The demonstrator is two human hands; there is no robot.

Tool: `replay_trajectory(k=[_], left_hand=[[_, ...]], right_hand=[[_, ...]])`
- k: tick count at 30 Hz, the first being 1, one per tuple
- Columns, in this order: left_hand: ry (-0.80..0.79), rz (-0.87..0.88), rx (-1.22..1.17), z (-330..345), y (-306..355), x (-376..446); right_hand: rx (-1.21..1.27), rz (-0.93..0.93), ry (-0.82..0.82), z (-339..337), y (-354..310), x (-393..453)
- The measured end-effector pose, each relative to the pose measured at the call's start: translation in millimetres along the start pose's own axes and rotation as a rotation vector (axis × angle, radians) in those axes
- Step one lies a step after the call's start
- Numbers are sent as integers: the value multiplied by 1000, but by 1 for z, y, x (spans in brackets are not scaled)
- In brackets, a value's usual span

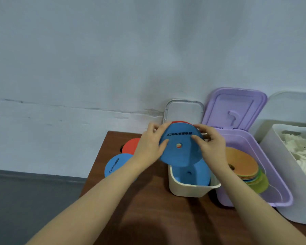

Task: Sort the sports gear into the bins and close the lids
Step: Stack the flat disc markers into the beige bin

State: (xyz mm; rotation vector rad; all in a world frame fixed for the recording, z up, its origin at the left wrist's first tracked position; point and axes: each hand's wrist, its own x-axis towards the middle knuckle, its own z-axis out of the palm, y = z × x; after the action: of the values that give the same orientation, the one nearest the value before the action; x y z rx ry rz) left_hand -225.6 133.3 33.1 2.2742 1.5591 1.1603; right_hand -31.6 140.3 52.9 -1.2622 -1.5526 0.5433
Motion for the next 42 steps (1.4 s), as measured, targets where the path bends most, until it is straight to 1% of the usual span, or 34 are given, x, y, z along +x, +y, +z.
replay_trajectory(k=[4, 8, 10, 13, 15, 17, 19, 23, 28, 31, 34, 36, 39, 42], left_hand=[[-105, -26, 112, 40, 16, 28], [-265, -106, 229, 79, 23, 31], [-374, -160, 312, 95, 22, 25], [-533, -202, 485, 110, 18, 14], [-574, -207, 528, 113, 17, 8], [-533, -188, 516, 109, 18, 6], [-451, -178, 478, 98, 18, 4], [-342, -216, 438, 67, 8, -5], [-322, -310, 464, 25, -24, -25], [-341, -382, 495, 1, -52, -41], [-384, -468, 500, -14, -83, -61], [-410, -523, 498, -20, -103, -74], [-501, -603, 474, -22, -129, -89], [-618, -648, 455, -18, -155, -100]], right_hand=[[-112, 63, -24, -26, 34, 21], [-287, 154, -114, -36, 72, 16], [-408, 168, -196, -37, 90, 8], [-748, 138, -380, -36, 107, -3], [-848, 121, -431, -36, 111, -6], [-866, 76, -423, -35, 111, -7], [-846, 7, -408, -30, 107, -6], [-677, -90, -393, -11, 93, -2], [-597, -241, -376, 37, 66, 3], [-557, -273, -401, 74, 46, 5], [-535, -269, -448, 116, 33, 1], [-540, -231, -514, 144, 29, -5], [-610, -112, -657, 181, 36, -18], [-744, 10, -767, 203, 52, -32]])
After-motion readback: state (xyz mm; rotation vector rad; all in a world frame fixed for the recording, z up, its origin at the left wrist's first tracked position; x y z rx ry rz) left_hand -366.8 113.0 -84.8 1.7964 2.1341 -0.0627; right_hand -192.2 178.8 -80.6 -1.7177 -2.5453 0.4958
